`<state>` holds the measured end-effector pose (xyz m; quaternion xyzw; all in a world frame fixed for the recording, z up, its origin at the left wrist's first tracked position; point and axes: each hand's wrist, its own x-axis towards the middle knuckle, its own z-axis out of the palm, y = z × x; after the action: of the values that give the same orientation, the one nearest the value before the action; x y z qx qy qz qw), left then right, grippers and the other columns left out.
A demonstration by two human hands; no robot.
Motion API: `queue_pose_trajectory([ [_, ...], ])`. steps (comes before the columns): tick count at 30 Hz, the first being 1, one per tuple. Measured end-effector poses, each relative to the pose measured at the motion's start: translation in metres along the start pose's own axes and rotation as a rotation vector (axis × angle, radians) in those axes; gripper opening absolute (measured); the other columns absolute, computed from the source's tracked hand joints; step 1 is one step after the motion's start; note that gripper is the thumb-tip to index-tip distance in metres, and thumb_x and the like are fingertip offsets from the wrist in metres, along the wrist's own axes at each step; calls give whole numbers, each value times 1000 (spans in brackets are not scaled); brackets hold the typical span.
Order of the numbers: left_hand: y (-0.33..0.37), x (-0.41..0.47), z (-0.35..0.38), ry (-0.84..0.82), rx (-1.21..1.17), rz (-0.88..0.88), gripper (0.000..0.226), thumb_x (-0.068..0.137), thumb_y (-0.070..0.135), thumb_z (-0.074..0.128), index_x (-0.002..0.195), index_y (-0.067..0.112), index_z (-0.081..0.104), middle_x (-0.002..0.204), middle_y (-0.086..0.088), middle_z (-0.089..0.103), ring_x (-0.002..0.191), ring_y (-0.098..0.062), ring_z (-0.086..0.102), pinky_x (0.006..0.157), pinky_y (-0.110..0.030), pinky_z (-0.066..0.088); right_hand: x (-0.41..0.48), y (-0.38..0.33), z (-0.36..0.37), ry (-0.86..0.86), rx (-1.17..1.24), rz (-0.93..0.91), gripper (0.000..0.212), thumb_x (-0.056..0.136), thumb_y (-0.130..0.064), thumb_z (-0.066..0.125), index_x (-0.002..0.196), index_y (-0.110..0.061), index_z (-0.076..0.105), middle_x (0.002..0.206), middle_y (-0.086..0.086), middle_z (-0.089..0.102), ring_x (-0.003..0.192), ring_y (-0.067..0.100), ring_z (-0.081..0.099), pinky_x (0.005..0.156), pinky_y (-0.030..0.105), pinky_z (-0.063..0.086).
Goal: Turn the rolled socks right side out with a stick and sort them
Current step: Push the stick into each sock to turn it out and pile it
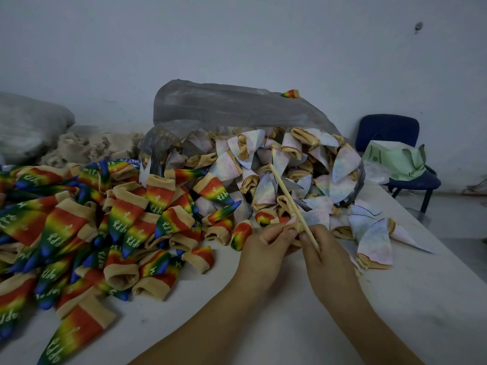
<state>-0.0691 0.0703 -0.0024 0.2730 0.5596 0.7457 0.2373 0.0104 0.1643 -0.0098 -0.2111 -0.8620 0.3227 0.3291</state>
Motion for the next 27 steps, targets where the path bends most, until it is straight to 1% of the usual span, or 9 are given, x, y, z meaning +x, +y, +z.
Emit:
queue_pose_trajectory([
  [3, 2, -2, 4, 63, -70, -41, 19, 96, 16, 62, 94, 23, 79, 96, -1, 77, 92, -10, 72, 76, -18, 55, -1, -1, 1, 48, -28, 25, 14, 94, -29, 48, 81, -34, 46, 67, -7, 52, 60, 6, 50, 48, 21, 29],
  [6, 0, -1, 4, 106, -15, -102, 13, 92, 31, 66, 89, 31, 79, 86, 14, 73, 79, 6, 64, 75, -17, 47, 0, -2, 0, 110, 16, 72, 13, 93, -29, 45, 80, -32, 45, 66, -7, 51, 60, 7, 48, 50, 27, 32],
  [8, 0, -1, 4, 95, -69, -192, 12, 90, 33, 69, 96, 29, 79, 86, 17, 72, 82, 4, 61, 75, -18, 43, 2, -1, -3, 105, 35, 97, 18, 96, -25, 44, 78, -29, 43, 65, -6, 48, 57, 5, 46, 50, 21, 32],
  [10, 3, 1, 3, 33, -163, -309, 18, 88, 28, 71, 103, 22, 78, 93, 12, 72, 88, -3, 58, 77, -20, 42, 5, -2, -6, 114, 114, 133, 19, 97, -20, 44, 78, -22, 43, 65, -5, 46, 53, 4, 45, 48, 14, 31],
  [16, 11, 5, 0, -214, -544, -488, 15, 87, 29, 64, 91, 15, 67, 70, 3, 51, 52, -5, 37, 51, -18, 34, 5, -6, 0, 36, 380, 318, 21, 96, -37, 42, 78, -34, 53, 56, -12, 50, 53, 2, 43, 52, 23, 31],
  [20, 9, 7, 2, -137, -367, -421, 20, 94, 26, 63, 105, 10, 66, 73, 2, 54, 57, -5, 43, 57, -19, 42, 2, 0, -2, 37, 459, 340, 20, 96, -39, 45, 81, -39, 58, 55, -19, 55, 59, 2, 46, 57, 23, 32],
  [22, 7, 7, 1, -67, -306, -385, 25, 94, 23, 64, 113, 6, 67, 78, 1, 55, 61, -5, 47, 58, -19, 44, 1, 1, -5, 43, 379, 272, 17, 96, -41, 43, 85, -40, 56, 71, -17, 60, 69, -4, 55, 62, 19, 37],
  [24, 8, 7, 0, -38, -285, -374, 20, 95, 22, 63, 107, 7, 71, 78, 1, 56, 64, -6, 46, 59, -17, 45, 0, -2, -5, 51, 335, 210, 16, 96, -40, 42, 86, -40, 54, 83, -16, 62, 77, -18, 52, 62, 4, 37],
  [27, 10, 5, 3, -19, -277, -386, 18, 98, 23, 58, 102, 11, 71, 86, -1, 60, 73, -8, 49, 61, -17, 44, 1, -3, -2, 51, 281, 180, 21, 98, -37, 39, 84, -31, 54, 80, -6, 62, 71, -12, 53, 57, 2, 36],
])
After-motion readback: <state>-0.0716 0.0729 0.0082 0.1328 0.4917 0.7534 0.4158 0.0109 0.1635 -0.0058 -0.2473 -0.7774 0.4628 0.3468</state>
